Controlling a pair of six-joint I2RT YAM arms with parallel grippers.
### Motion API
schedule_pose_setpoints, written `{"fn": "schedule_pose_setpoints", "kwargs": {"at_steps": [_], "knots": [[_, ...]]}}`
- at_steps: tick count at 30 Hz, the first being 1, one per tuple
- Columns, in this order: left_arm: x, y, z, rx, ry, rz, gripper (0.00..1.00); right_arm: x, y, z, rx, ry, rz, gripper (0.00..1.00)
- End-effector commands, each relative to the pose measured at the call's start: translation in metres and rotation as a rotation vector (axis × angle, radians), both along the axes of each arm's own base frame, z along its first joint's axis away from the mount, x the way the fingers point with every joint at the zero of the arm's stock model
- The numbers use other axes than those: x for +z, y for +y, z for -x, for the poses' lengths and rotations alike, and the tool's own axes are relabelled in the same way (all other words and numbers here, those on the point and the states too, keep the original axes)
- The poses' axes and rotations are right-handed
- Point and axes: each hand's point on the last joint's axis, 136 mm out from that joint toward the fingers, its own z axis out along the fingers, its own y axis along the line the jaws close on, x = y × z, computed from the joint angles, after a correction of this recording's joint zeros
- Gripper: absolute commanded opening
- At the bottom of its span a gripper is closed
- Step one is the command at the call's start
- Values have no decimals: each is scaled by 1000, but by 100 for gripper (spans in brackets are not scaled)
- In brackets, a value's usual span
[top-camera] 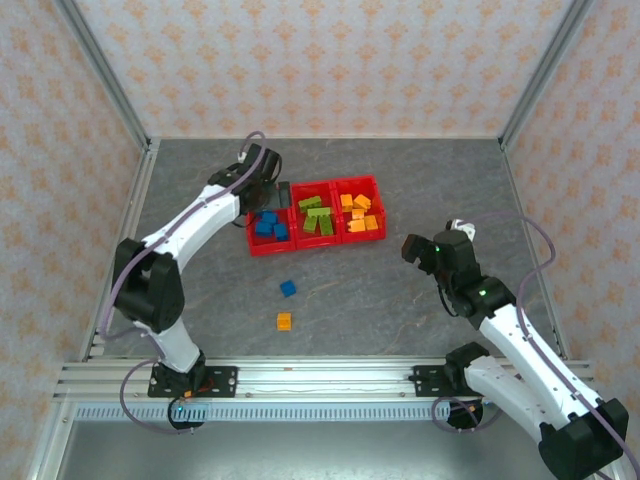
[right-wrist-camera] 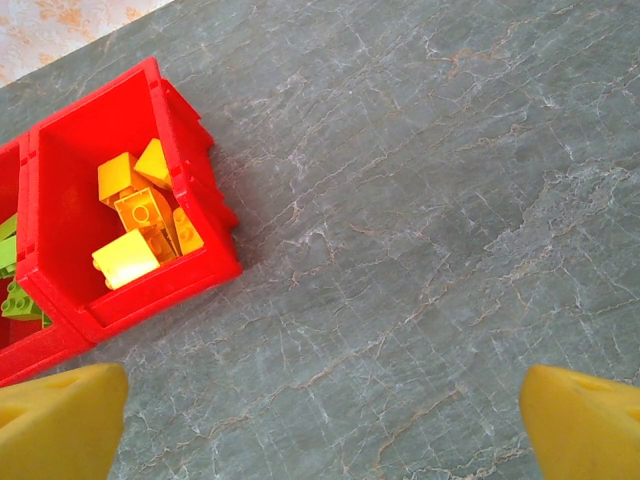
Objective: Sort the legos into containers by color
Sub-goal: Place the lego in the container, then pick up the lego from the middle-left of the table.
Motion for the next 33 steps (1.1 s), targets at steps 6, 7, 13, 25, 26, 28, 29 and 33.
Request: {"fn": "schedule_pose_setpoints", "kwargs": {"at_steps": [6,7,13,25,26,28,29,33], "knots": [[-7,-16,63,-31,18,25,99,4,2,-4,-4,-11,-17,100],[-10,-20,71,-38,18,45,99,3,3,-5,-3,-10,-20,100],[-41,-30,116,-5,57,139,95,1,4,-5,0,-6,-31,100],[-94,-60,157,84,119,280,67,-3,10,-6,11,1,-63,100],[-97,-62,158,89,125,278,66,-3,10,-6,11,3,-63,100],[-101,-64,158,100,129,274,64,-3,10,-6,11,3,-63,100],[-104,-64,159,105,131,273,64,-3,10,-5,12,5,-61,100],[-114,-63,161,135,154,257,64,-3,8,-4,8,2,-60,100]]}}
